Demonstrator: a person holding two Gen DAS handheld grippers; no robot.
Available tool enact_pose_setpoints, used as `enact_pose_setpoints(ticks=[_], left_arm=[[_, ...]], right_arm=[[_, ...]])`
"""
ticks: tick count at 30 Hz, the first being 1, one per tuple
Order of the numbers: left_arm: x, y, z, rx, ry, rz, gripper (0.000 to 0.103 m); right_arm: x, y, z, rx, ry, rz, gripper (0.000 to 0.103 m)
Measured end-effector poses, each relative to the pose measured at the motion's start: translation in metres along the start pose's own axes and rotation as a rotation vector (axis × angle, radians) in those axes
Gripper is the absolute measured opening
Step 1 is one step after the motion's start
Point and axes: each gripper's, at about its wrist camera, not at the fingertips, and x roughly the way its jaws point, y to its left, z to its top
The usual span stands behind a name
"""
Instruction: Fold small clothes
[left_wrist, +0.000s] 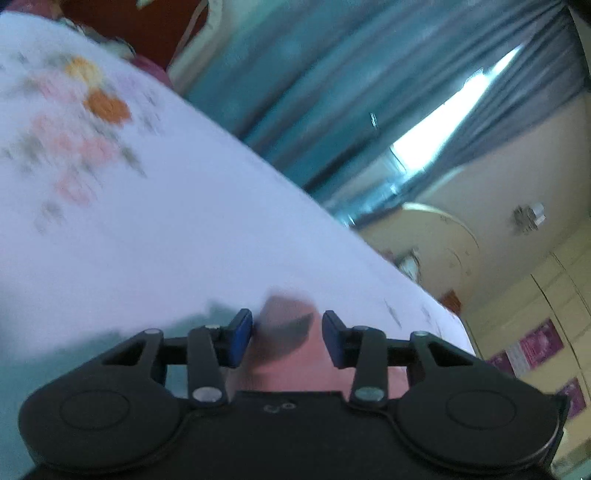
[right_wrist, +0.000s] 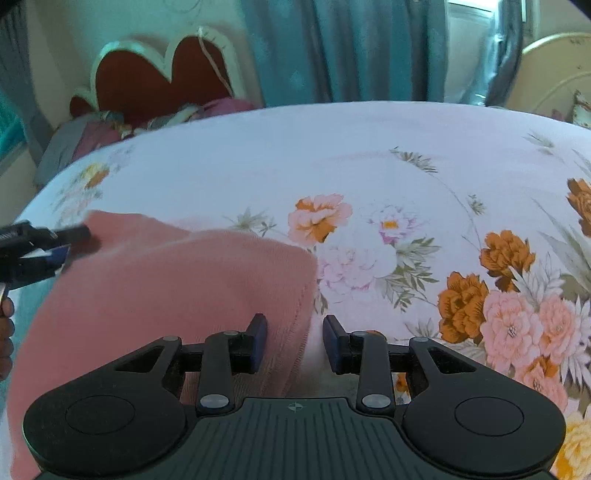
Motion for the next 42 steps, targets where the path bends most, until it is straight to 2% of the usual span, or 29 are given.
enact_pose_setpoints(ticks=[2, 3, 7, 10, 11, 12, 13, 14, 16, 18, 21, 23, 24, 25, 26, 27, 28, 29, 32, 34, 35, 36, 37, 38, 41, 42], left_arm=[[-0.024, -0.008, -0.002, 0.084, -0.057, 0.076, 0.05], [-0.033, -0.012, -0.006, 0.122, -0.058, 0.112, 0.052], [-0.053, -0.035, -0.04, 0.269, 0.014, 0.168, 0.052], [-0.06, -0.049, -0.067, 0.311, 0.04, 0.159, 0.053], [-0.053, -0.049, -0.074, 0.327, 0.082, 0.196, 0.053], [-0.046, -0.046, -0.079, 0.337, 0.109, 0.234, 0.056], [-0.048, -0.043, -0.082, 0.319, 0.098, 0.234, 0.057], [-0.052, -0.04, -0.081, 0.283, 0.092, 0.229, 0.055], [-0.066, -0.051, -0.082, 0.303, 0.072, 0.247, 0.052], [-0.082, -0.066, -0.09, 0.332, 0.057, 0.233, 0.052], [-0.096, -0.076, -0.11, 0.322, 0.058, 0.219, 0.052], [-0.093, -0.071, -0.126, 0.304, 0.103, 0.245, 0.054], [-0.092, -0.068, -0.131, 0.291, 0.102, 0.256, 0.057], [-0.095, -0.064, -0.132, 0.253, 0.09, 0.258, 0.057], [-0.101, -0.064, -0.131, 0.219, 0.084, 0.27, 0.056], [-0.109, -0.07, -0.132, 0.226, 0.069, 0.286, 0.053], [-0.118, -0.078, -0.134, 0.255, 0.048, 0.305, 0.052], [-0.127, -0.086, -0.138, 0.276, 0.037, 0.318, 0.052], [-0.159, -0.106, -0.155, 0.306, 0.004, 0.327, 0.054], [-0.181, -0.121, -0.17, 0.331, -0.022, 0.339, 0.057], [-0.193, -0.13, -0.179, 0.339, -0.037, 0.347, 0.059], [-0.202, -0.14, -0.188, 0.348, -0.047, 0.35, 0.061], [-0.212, -0.148, -0.197, 0.358, -0.055, 0.352, 0.063], [-0.22, -0.158, -0.208, 0.37, -0.06, 0.362, 0.063], [-0.24, -0.191, -0.238, 0.416, -0.079, 0.393, 0.075], [-0.245, -0.2, -0.244, 0.429, -0.093, 0.396, 0.084]], right_arm=[[-0.009, 0.002, 0.0, -0.007, -0.038, -0.005, 0.033], [-0.012, 0.002, 0.001, -0.01, -0.044, -0.005, 0.033], [-0.019, 0.012, -0.002, -0.048, -0.056, 0.029, 0.033], [-0.021, 0.023, -0.013, -0.096, -0.056, 0.079, 0.033], [-0.016, 0.026, -0.017, -0.117, -0.033, 0.07, 0.033], [-0.008, 0.026, -0.02, -0.139, 0.0, 0.014, 0.033], [-0.003, 0.023, -0.021, -0.135, 0.015, -0.034, 0.033], [-0.005, 0.015, -0.02, -0.088, 0.012, -0.038, 0.033], [-0.023, 0.016, -0.018, -0.073, -0.027, -0.061, 0.033], [-0.047, 0.026, -0.025, -0.13, -0.074, 0.0, 0.033], [-0.063, 0.041, -0.048, -0.199, -0.04, 0.138, 0.033], [-0.052, 0.048, -0.067, -0.268, 0.04, 0.122, 0.033], [-0.046, 0.043, -0.073, -0.261, 0.04, 0.096, 0.032], [-0.046, 0.036, -0.073, -0.212, 0.023, 0.099, 0.029], [-0.048, 0.032, -0.069, -0.163, 0.023, 0.07, 0.009], [-0.053, 0.03, -0.066, -0.13, 0.008, 0.031, 0.003], [-0.064, 0.029, -0.065, -0.115, -0.038, -0.031, 0.003], [-0.077, 0.025, -0.066, -0.098, -0.074, -0.052, 0.003], [-0.122, 0.014, -0.082, -0.06, -0.118, 0.005, 0.003], [-0.152, 0.015, -0.098, -0.081, -0.141, -0.003, 0.008], [-0.169, 0.012, -0.108, -0.078, -0.153, 0.001, 0.029], [-0.185, 0.009, -0.118, -0.07, -0.172, 0.005, 0.06], [-0.205, 0.008, -0.131, -0.07, -0.203, 0.013, 0.066], [-0.218, 0.008, -0.138, -0.077, -0.211, 0.024, 0.067], [-0.259, 0.02, -0.163, -0.088, -0.217, 0.051, 0.067], [-0.272, 0.025, -0.172, -0.098, -0.227, 0.062, 0.067]])
